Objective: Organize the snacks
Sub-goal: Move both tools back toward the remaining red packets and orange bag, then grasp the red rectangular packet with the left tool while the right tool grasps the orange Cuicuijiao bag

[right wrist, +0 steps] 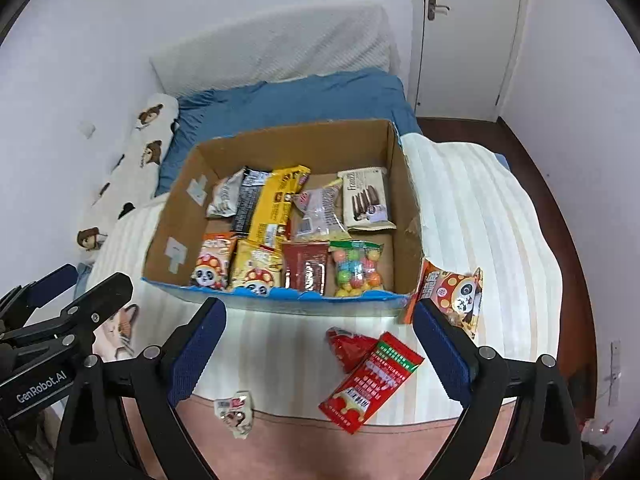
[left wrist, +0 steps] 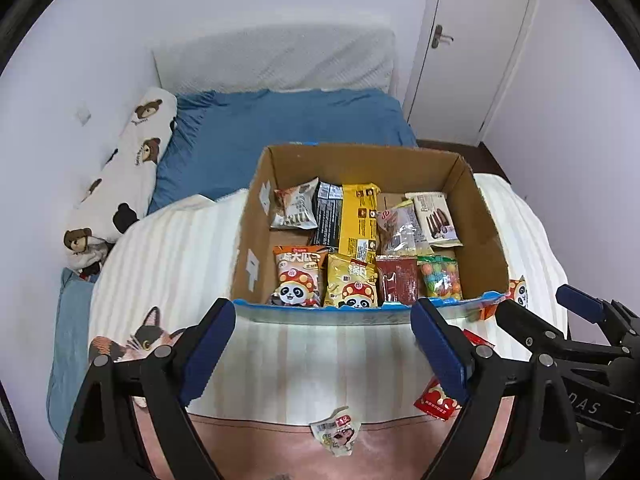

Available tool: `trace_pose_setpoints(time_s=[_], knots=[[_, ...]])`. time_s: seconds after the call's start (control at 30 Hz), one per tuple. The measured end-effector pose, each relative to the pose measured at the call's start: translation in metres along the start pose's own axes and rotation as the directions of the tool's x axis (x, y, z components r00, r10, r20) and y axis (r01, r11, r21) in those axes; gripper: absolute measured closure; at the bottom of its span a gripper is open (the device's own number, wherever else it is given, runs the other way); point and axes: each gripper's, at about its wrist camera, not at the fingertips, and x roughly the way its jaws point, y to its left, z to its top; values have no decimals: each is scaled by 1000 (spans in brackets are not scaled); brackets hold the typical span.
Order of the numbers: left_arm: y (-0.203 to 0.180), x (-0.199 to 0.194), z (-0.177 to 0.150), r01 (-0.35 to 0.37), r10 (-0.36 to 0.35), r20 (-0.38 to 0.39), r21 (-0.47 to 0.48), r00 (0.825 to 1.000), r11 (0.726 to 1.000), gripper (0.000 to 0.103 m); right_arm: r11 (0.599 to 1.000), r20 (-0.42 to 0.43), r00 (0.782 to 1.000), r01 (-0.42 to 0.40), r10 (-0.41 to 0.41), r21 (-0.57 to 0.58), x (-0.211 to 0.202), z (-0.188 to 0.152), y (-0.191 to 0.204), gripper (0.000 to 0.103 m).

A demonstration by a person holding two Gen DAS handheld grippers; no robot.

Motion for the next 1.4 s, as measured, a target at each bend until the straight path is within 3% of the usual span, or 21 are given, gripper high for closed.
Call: trace_pose_setpoints(time_s=[0.2, 0.33, 0.47, 0.63, 0.73, 0.83, 0.97, 1.1, 1.2, 1.3, 1.4], knots=[[3, -29, -13, -5, 6, 51, -3, 999, 1000, 13, 999, 29, 999, -30, 30, 20, -23, -15, 2, 7], [-1, -34, -20, -2, 2, 50, -6, 999, 1000, 13, 993, 4, 997, -81, 81, 82, -25, -28, -11, 7], [-19, -17, -34, -6, 6, 3, 35, 1000, 999, 13, 983, -49, 994, -93, 102, 160, -13, -46, -40, 7], [-62, 36, -58, 35, -15, -150, 133, 989, 990, 13, 963, -146, 982, -75, 116, 260, 21, -70, -91, 7], [-100, 80, -75, 98, -45, -263, 194, 964, 976, 13, 947, -183, 973, -78, 140, 311, 39, -82, -123, 7], [-133, 123, -87, 177, -85, -381, 212, 921, 961, 13, 942, -186, 971, -82, 149, 326, 50, -84, -150, 14], [-171, 169, -97, 240, -109, -483, 218, 869, 946, 13, 959, -184, 975, -69, 123, 275, 60, -64, -171, 14], [-195, 204, -100, 270, -122, -545, 200, 830, 942, 13, 993, -227, 970, -68, 87, 93, 83, -28, -172, 14], [-203, 218, -102, 293, -152, -567, 164, 810, 942, 13, 995, -288, 957, -55, 30, -79, 105, -8, -163, 14], [-202, 225, -103, 302, -193, -578, 98, 793, 948, 13, 965, -340, 940, -66, -25, -254, 129, 9, -149, 14], [-197, 229, -104, 299, -225, -569, 40, 791, 953, 13, 921, -392, 920, -139, -16, -364, 143, 21, -134, 14]])
